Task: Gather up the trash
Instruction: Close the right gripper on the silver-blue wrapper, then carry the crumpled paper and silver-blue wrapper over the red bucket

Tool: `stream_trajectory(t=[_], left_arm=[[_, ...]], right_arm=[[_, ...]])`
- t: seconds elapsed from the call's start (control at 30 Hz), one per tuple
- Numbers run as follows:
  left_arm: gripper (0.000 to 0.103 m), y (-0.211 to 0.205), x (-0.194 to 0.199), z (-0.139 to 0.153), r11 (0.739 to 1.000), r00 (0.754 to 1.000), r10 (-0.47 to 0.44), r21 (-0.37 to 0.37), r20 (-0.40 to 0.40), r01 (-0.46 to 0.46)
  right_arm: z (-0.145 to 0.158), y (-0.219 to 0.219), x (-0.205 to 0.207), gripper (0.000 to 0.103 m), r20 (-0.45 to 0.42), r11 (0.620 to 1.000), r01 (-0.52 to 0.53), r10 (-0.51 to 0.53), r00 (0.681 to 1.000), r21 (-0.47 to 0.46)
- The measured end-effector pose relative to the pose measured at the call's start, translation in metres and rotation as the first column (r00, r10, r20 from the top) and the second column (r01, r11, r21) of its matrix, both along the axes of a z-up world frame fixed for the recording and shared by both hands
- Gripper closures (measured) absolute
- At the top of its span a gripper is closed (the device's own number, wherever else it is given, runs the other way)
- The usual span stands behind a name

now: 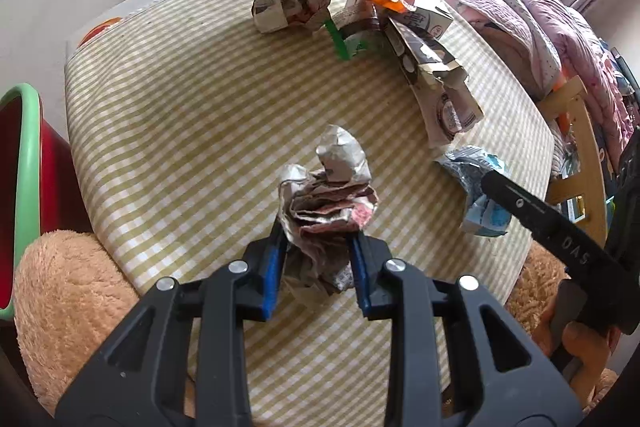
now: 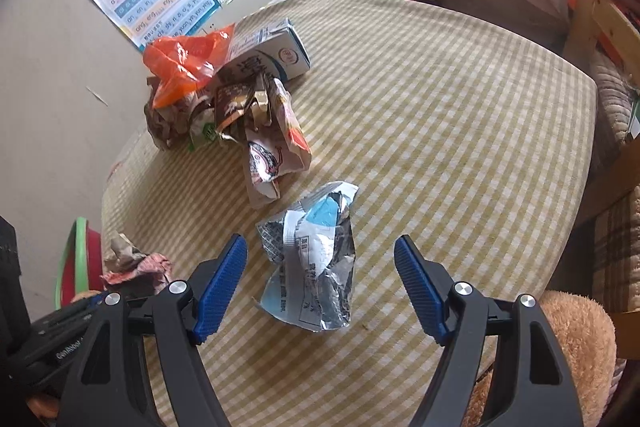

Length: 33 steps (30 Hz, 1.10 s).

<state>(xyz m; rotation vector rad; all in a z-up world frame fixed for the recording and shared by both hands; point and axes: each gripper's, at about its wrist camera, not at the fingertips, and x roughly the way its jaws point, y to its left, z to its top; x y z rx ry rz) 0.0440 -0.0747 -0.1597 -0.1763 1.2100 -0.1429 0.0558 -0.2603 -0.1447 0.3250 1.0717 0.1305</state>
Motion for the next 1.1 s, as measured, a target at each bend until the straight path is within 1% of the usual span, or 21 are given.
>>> stream_trajectory(t=[0.2, 0.3, 0.33, 0.4, 0.5, 0.57, 0.6, 0.67, 0.7, 0.77, 0.8, 0.87, 1.03, 1.07, 1.1], left_arm=[[0.075, 0.0, 0.0, -0.002, 1.0, 1.0, 0.003, 0.005, -0.007, -0.003], [0.074, -0.003, 0.003, -0.003, 1.0, 1.0, 0.008, 0.009, -0.007, -0.008], [0.073, -0.003, 0.003, -0.003, 1.0, 1.0, 0.009, 0.01, -0.007, -0.009], [0.072, -0.003, 0.003, -0.004, 1.0, 1.0, 0.017, 0.013, -0.007, -0.017], [0.066, -0.001, 0.003, -0.006, 1.0, 1.0, 0.028, 0.009, -0.013, -0.028], [0.059, 0.0, 0.004, -0.007, 0.999, 0.999, 0.036, 0.013, -0.012, -0.036], [0.058, 0.001, 0.004, -0.007, 0.999, 0.999, 0.04, 0.013, -0.011, -0.04], [0.058, 0.002, 0.004, -0.008, 0.999, 0.999, 0.046, 0.012, -0.011, -0.046], [0.058, 0.002, 0.004, -0.008, 0.999, 0.999, 0.046, 0.011, -0.011, -0.046], [0.058, 0.002, 0.004, -0.011, 0.999, 0.999, 0.043, 0.014, -0.013, -0.043], [0.058, 0.003, 0.003, -0.012, 0.999, 0.999, 0.042, 0.015, -0.017, -0.042], [0.066, 0.004, 0.003, -0.013, 0.999, 0.999, 0.043, 0.006, -0.02, -0.043], [0.071, 0.004, 0.001, -0.004, 0.999, 0.999, 0.038, 0.006, 0.005, -0.038], [0.076, 0.004, 0.0, -0.001, 0.999, 0.999, 0.038, 0.007, 0.012, -0.038], [0.078, 0.005, 0.0, 0.002, 0.999, 0.999, 0.038, 0.006, 0.02, -0.038]], right_arm=[[-0.004, 0.003, 0.0, 0.032, 0.0, 1.0, -0.02, 0.02, 1.0, -0.014], [-0.005, 0.006, 0.0, 0.034, 0.002, 0.999, -0.031, 0.031, 1.0, -0.018], [-0.005, 0.007, 0.0, 0.037, 0.001, 0.999, -0.034, 0.034, 0.999, -0.017], [-0.007, 0.007, 0.002, 0.037, -0.003, 0.999, -0.038, 0.038, 0.999, -0.015], [-0.007, 0.007, 0.002, 0.04, 0.0, 0.999, -0.04, 0.04, 0.999, -0.007], [-0.006, 0.007, 0.001, 0.041, 0.006, 0.999, -0.043, 0.043, 0.999, -0.005], [-0.006, 0.008, 0.001, 0.042, 0.007, 0.999, -0.045, 0.045, 0.999, -0.004], [-0.007, 0.009, 0.002, 0.051, -0.001, 0.998, -0.055, 0.055, 0.998, 0.0], [-0.008, 0.01, 0.002, 0.053, -0.005, 0.998, -0.059, 0.059, 0.998, 0.003], [-0.011, 0.011, 0.002, 0.068, -0.017, 0.997, -0.07, 0.071, 0.997, 0.01], [-0.01, 0.011, 0.001, 0.07, -0.017, 0.997, -0.074, 0.074, 0.997, 0.012], [-0.007, 0.012, -0.001, 0.073, -0.002, 0.997, -0.076, 0.076, 0.997, 0.0], [0.006, 0.01, -0.007, 0.074, 0.034, 0.998, -0.066, 0.065, 0.997, 0.007], [0.009, 0.008, -0.009, 0.074, 0.042, 0.998, -0.061, 0.06, 0.997, 0.015], [0.012, 0.007, -0.011, 0.074, 0.047, 0.998, -0.057, 0.056, 0.997, 0.019]])
